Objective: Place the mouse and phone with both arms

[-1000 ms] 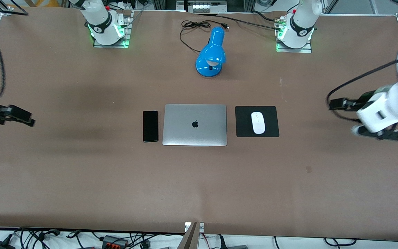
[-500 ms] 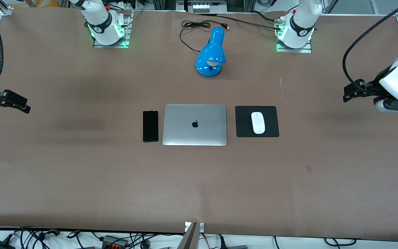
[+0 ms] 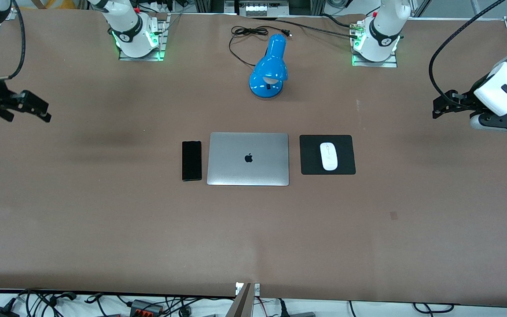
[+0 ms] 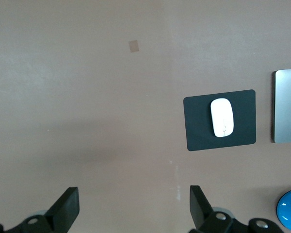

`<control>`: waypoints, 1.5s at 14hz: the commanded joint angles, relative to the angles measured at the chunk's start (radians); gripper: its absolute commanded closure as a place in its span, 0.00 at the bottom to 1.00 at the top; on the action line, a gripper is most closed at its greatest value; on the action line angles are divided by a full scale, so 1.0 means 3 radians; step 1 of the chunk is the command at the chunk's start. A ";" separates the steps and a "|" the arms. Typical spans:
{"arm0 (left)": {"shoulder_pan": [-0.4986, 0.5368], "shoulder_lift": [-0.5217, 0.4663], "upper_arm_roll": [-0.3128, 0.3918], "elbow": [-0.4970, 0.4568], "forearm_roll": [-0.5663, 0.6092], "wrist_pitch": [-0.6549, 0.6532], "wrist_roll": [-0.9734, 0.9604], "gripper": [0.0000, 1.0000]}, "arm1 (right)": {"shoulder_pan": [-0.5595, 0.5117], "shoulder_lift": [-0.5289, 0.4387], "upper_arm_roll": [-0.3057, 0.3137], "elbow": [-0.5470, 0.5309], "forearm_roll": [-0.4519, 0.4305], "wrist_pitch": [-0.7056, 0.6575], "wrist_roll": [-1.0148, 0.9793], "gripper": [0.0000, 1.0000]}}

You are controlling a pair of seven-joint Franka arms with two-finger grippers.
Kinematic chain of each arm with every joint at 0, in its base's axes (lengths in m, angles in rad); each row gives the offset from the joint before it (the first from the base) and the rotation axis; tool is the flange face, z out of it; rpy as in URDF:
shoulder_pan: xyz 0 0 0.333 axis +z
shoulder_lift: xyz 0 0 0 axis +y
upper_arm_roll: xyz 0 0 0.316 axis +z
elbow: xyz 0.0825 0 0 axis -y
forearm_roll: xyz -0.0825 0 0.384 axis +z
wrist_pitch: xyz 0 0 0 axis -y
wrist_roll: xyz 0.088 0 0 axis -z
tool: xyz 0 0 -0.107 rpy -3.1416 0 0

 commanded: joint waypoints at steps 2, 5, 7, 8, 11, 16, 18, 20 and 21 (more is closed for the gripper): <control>-0.0010 -0.0028 0.0038 -0.0030 -0.0062 0.0035 0.0069 0.00 | -0.0016 -0.0065 -0.0004 0.0013 -0.0003 -0.0011 -0.0014 0.00; -0.0010 -0.0028 0.0028 -0.0025 -0.0062 0.0030 0.0038 0.00 | -0.0016 -0.0081 -0.0024 0.0039 0.0007 -0.0011 -0.0019 0.00; -0.0010 -0.0023 0.0023 -0.0025 -0.0062 0.0035 0.0038 0.00 | -0.0016 -0.0076 -0.0024 0.0033 0.0007 -0.0037 -0.0024 0.00; -0.0010 -0.0023 0.0018 -0.0025 -0.0062 0.0035 0.0043 0.00 | -0.0016 -0.0076 -0.0024 0.0039 0.0007 -0.0062 -0.0024 0.00; 0.0010 -0.0013 0.0023 -0.0020 -0.0062 0.0030 0.0059 0.00 | -0.0011 -0.0076 -0.0024 0.0033 0.0007 -0.0078 -0.0014 0.00; 0.0010 -0.0008 0.0008 -0.0004 -0.0052 0.0030 0.0043 0.00 | -0.0016 -0.0086 -0.0024 0.0033 0.0007 -0.0078 -0.0014 0.00; 0.0005 -0.0002 -0.0013 0.0016 -0.0022 0.0030 0.0053 0.00 | -0.0021 -0.0076 -0.0024 0.0033 0.0022 -0.0063 0.0017 0.00; 0.0005 -0.0002 -0.0013 0.0016 -0.0021 0.0030 0.0064 0.00 | -0.0031 -0.0081 -0.0055 0.0033 0.0185 -0.0078 0.0094 0.00; -0.0010 -0.0007 -0.0018 0.0021 -0.0021 -0.0005 0.0064 0.00 | -0.0031 -0.0091 -0.0060 0.0033 0.0196 -0.0078 0.0094 0.00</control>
